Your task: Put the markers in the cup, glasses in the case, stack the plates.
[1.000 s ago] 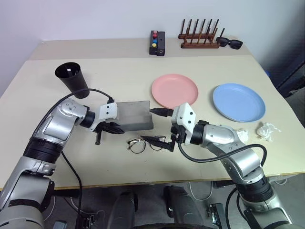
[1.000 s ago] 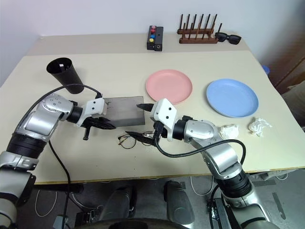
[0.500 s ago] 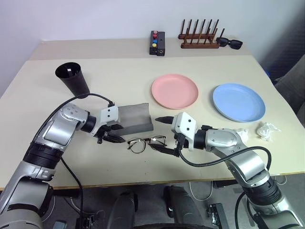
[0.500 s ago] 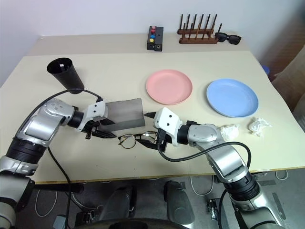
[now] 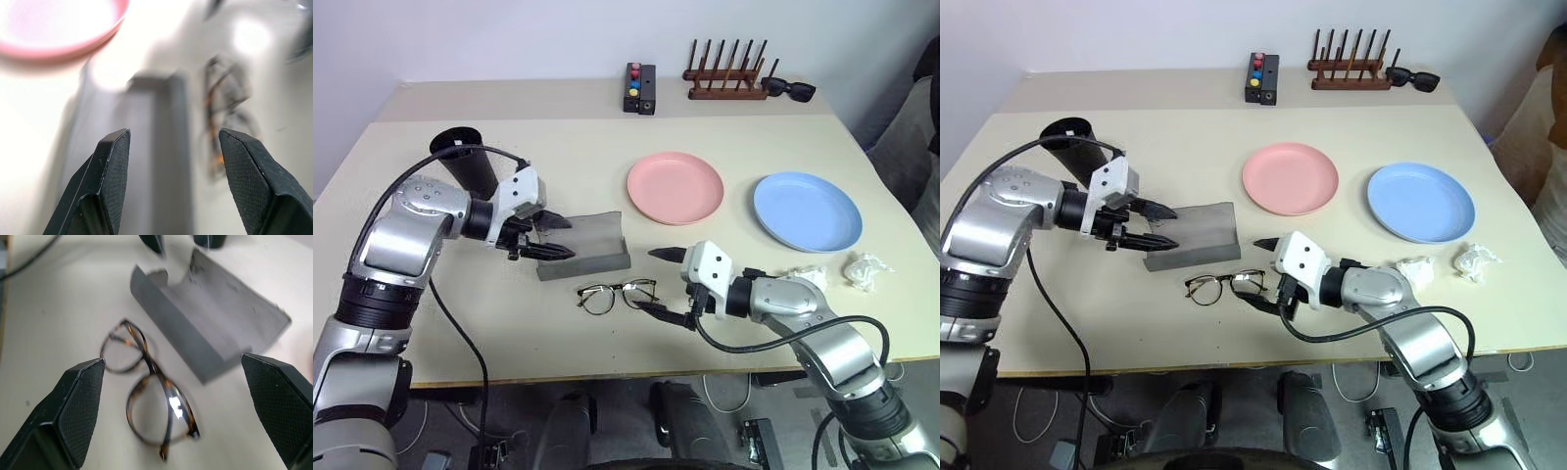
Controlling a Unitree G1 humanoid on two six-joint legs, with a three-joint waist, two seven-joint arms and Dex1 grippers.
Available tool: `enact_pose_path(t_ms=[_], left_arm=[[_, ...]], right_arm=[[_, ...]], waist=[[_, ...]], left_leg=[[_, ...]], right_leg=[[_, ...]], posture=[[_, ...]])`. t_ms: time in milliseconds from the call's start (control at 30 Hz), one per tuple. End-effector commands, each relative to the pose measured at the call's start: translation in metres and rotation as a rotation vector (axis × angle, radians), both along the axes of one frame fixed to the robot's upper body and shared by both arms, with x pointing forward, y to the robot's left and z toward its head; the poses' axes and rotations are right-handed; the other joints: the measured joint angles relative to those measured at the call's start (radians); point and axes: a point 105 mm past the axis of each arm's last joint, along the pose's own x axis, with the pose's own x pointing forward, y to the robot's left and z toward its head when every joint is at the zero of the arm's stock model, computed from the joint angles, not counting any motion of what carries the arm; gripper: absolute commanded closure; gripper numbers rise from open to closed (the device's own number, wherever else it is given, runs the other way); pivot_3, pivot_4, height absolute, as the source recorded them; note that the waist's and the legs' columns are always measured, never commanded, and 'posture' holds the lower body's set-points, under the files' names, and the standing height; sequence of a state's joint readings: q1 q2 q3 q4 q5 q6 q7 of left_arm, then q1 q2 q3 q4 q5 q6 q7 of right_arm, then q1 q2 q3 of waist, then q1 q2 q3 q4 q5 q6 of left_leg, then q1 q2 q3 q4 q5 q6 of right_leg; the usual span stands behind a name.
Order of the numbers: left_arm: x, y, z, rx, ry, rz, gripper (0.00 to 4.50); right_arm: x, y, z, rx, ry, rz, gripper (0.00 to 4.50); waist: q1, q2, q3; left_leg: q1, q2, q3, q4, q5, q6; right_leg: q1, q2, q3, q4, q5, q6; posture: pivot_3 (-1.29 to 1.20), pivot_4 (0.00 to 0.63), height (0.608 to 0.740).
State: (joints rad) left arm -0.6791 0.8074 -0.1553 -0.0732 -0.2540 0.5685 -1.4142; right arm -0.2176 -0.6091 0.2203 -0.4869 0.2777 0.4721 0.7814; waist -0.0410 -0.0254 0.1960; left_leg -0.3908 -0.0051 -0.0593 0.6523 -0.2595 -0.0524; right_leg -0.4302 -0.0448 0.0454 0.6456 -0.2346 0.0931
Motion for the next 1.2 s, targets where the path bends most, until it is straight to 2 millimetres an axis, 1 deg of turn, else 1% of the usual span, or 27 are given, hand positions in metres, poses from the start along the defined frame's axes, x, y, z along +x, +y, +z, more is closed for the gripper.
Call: enact_pose_path(t_ms=[33, 100, 133, 167, 233, 400, 500, 667, 700, 767, 833, 900, 1200], left_arm=[[-0.012, -0.013, -0.002, 0.011, 0.018, -0.062, 1.34], [-0.02, -0.034, -0.019, 0.057, 0.014, -0.138, 0.75], [-0.021, -0.042, -0.028, 0.088, 0.01, -0.167, 0.28], [-0.022, -0.046, -0.034, 0.109, 0.006, -0.182, 0.28], [-0.019, -0.048, -0.041, 0.144, 0.008, -0.183, 0.28], [-0.02, -0.06, -0.047, 0.159, 0.017, -0.223, 0.28], [-0.019, -0.061, -0.052, 0.173, 0.024, -0.221, 0.28], [-0.023, -0.061, -0.059, 0.176, 0.086, -0.224, 0.28], [-0.022, -0.06, -0.06, 0.181, 0.091, -0.221, 0.51], [-0.022, -0.06, -0.062, 0.181, 0.104, -0.214, 1.13], [-0.022, -0.06, -0.063, 0.173, 0.119, -0.212, 2.21], [-0.021, -0.061, -0.066, 0.174, 0.12, -0.204, 3.14], [-0.015, -0.059, -0.073, 0.173, 0.149, -0.175, 3.14]], right_arm=[[0.0, -0.003, 0.012, 0.016, -0.053, 0.008, 0.0], [0.002, -0.008, 0.01, 0.005, -0.047, -0.008, 0.0], [0.003, -0.011, 0.009, 0.0, -0.046, -0.018, 0.0], [0.004, -0.013, 0.008, -0.002, -0.045, -0.025, 0.0], [0.005, -0.014, 0.008, 0.0, -0.045, -0.032, 0.0], [0.002, -0.012, 0.005, 0.003, -0.041, -0.037, 0.0], [0.001, -0.01, 0.005, 0.01, -0.041, -0.043, 0.0], [0.0, -0.009, 0.007, 0.012, -0.046, -0.046, 0.0], [0.001, -0.01, 0.007, 0.012, -0.048, -0.047, 0.0], [0.002, -0.01, 0.008, 0.01, -0.05, -0.049, 0.0], [0.002, -0.01, 0.008, 0.009, -0.052, -0.047, 0.0], [0.003, -0.009, 0.01, 0.01, -0.054, -0.045, 0.0], [0.005, -0.009, 0.012, 0.009, -0.061, -0.045, 0.0]], waist=[[-0.003, 0.0, 0.0], [-0.002, 0.0, 0.0], [0.0, 0.0, 0.0], [0.002, 0.0, 0.0], [0.002, 0.0, 0.0], [-0.001, 0.0, 0.0], [-0.001, 0.0, 0.0], [-0.001, 0.0, 0.0], [-0.001, 0.0, 0.0], [0.0, 0.0, 0.0], [0.0, 0.0, 0.0], [0.0, 0.0, 0.0], [0.0, 0.0, 0.0]], left_leg=[[0.0, 0.0, 0.0, 0.0, 0.0, 0.0], [0.001, 0.001, 0.0, 0.0, 0.0, 0.0], [0.001, 0.001, -0.001, 0.0, 0.0, 0.0], [0.001, 0.001, 0.0, 0.0, 0.0, 0.0], [0.001, 0.0, 0.0, 0.001, 0.0, 0.0], [0.001, 0.001, -0.001, 0.001, 0.0, 0.0], [0.001, 0.0, 0.0, 0.001, 0.0, 0.0], [0.001, 0.0, 0.0, 0.001, 0.0, 0.0], [0.001, 0.0, 0.0, 0.001, 0.0, 0.0], [0.001, 0.0, 0.0, 0.001, 0.0, 0.0], [0.001, 0.0, 0.0, 0.001, 0.0, 0.0], [0.001, 0.0, 0.0, 0.001, 0.0, 0.0], [0.001, 0.0, 0.0, 0.001, 0.0, 0.0]], right_leg=[[0.0, 0.0, 0.0, 0.0, 0.0, 0.0], [0.0, 0.002, 0.0, 0.0, 0.0, 0.0], [0.001, 0.002, 0.0, 0.0, 0.0, 0.0], [0.001, 0.002, 0.0, 0.0, 0.0, 0.0], [0.002, 0.002, 0.0, 0.0, 0.0, 0.0], [0.001, 0.002, 0.0, 0.0, 0.0, 0.0], [0.001, 0.002, 0.0, 0.0, 0.0, 0.0], [0.001, 0.002, 0.0, 0.0, 0.0, 0.0], [0.001, 0.002, 0.0, 0.0, 0.0, 0.0], [0.001, 0.002, 0.0, 0.0, 0.0, 0.0], [0.001, 0.002, 0.0, 0.0, 0.0, 0.0], [0.001, 0.002, 0.0, 0.0, 0.0, 0.0], [0.001, 0.002, 0.0, 0.0, 0.0, 0.0]], posture=[[0.0, 0.15, 0.735], [0.0, 0.15, 0.735], [0.0, 0.15, 0.735], [0.0, 0.15, 0.735], [0.0, 0.15, 0.735], [0.0, 0.15, 0.735], [0.0, 0.15, 0.735], [0.0, 0.15, 0.735], [0.0, 0.15, 0.735], [0.0, 0.15, 0.735], [0.0, 0.15, 0.735], [0.0, 0.15, 0.735], [0.0, 0.15, 0.735]])
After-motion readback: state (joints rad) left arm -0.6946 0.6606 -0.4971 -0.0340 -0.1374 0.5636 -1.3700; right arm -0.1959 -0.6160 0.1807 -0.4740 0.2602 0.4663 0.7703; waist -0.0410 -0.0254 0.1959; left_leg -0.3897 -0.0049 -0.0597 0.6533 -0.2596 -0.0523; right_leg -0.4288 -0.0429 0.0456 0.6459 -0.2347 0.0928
